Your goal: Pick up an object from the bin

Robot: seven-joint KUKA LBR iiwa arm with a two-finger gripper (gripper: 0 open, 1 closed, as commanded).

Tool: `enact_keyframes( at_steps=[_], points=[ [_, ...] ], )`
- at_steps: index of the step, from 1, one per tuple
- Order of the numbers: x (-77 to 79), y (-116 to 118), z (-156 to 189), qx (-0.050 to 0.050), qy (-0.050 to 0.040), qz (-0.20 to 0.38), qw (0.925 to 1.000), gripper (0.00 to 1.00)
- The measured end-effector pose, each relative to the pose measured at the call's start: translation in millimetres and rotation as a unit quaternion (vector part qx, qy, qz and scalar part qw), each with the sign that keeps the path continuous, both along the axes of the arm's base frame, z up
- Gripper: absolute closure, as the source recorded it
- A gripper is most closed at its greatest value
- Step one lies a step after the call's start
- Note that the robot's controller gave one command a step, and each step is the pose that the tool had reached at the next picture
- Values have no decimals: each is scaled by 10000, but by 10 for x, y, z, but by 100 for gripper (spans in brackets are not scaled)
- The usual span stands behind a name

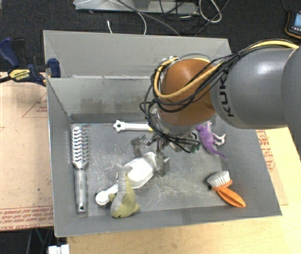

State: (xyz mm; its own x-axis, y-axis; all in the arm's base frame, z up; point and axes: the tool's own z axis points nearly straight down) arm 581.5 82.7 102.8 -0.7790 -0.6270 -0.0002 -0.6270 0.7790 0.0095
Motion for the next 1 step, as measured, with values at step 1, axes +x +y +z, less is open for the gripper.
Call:
enact_keyframes(
  at_steps=[1],
  points=[
    [34, 3, 480, 5, -59, -2, 10000, 100]
  ],
)
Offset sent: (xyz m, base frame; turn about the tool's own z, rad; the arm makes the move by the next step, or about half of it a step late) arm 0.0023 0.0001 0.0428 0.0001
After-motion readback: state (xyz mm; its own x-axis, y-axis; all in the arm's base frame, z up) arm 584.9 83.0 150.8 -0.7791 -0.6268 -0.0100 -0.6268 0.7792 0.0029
